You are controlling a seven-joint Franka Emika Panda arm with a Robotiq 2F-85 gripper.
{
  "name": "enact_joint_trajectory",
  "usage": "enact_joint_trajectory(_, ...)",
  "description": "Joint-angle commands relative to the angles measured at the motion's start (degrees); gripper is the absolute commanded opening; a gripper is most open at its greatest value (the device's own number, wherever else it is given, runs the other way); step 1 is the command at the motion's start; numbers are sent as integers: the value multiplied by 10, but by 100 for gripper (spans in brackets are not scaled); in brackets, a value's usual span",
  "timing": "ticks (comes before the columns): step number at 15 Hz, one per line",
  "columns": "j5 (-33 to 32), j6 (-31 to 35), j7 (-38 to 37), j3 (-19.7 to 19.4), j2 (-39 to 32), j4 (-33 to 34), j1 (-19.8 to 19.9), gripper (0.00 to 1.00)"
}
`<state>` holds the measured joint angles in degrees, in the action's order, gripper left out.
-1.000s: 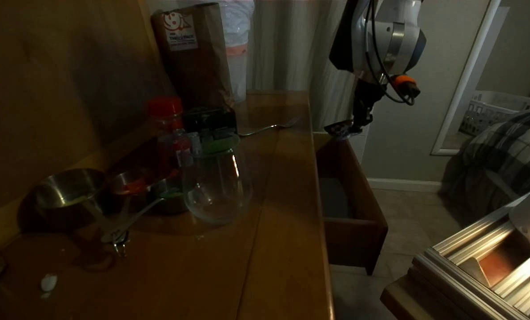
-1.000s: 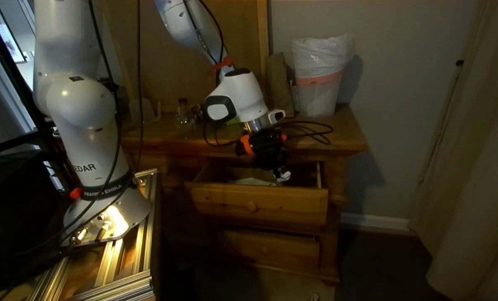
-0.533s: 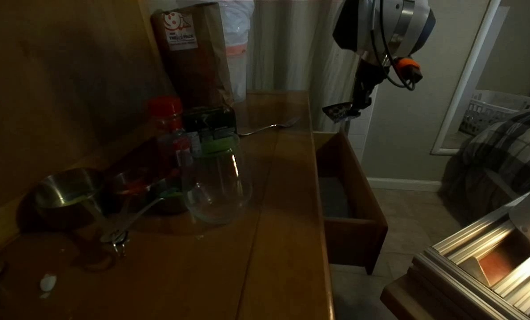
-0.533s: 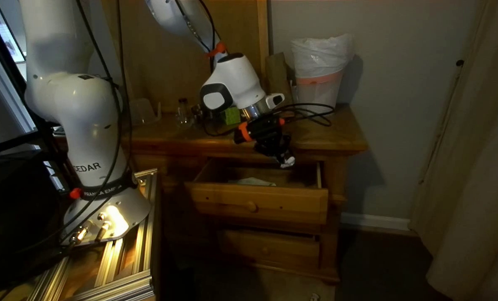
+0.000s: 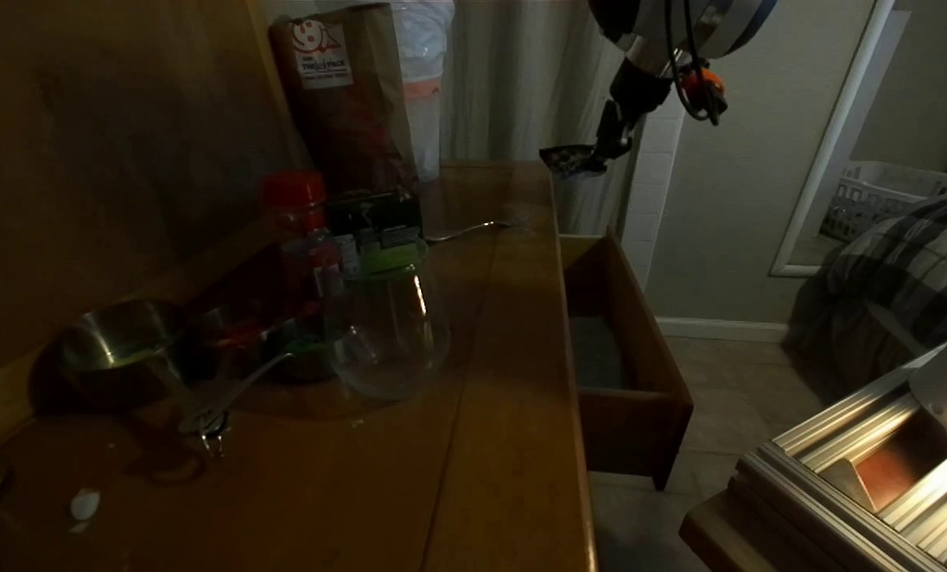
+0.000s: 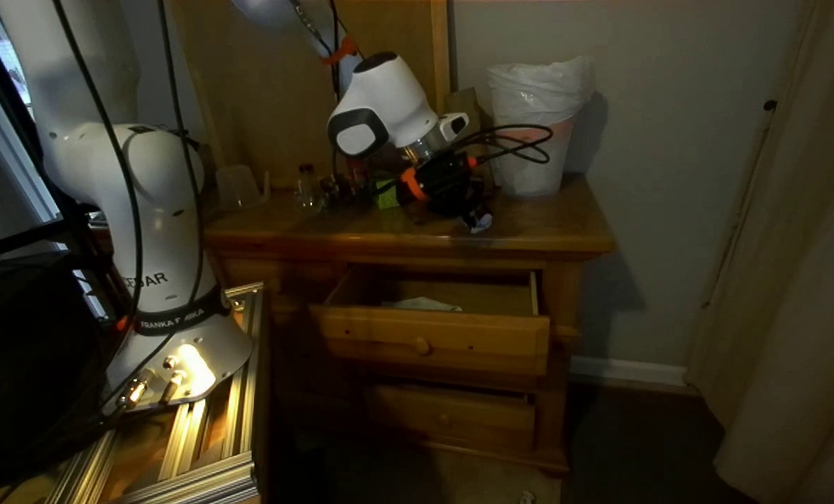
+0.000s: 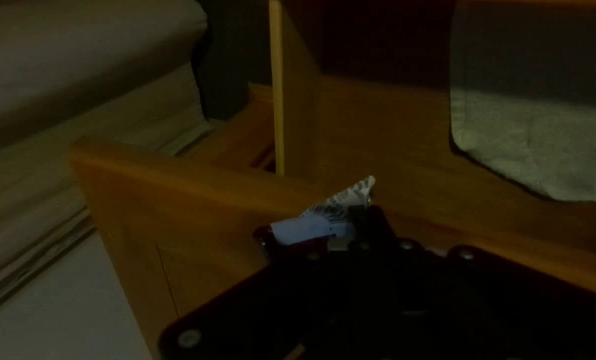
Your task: Open the top right drawer, remove the brown packet from the drawer and put it on the dresser
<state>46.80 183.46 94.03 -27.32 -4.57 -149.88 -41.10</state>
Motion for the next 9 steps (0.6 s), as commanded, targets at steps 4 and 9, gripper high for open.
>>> enact_joint_trajectory(4,-36,-57,-48,77,24,39,50,0)
enact_joint_trajectory(9,-15,-118,-38,82,-23,96,55,0)
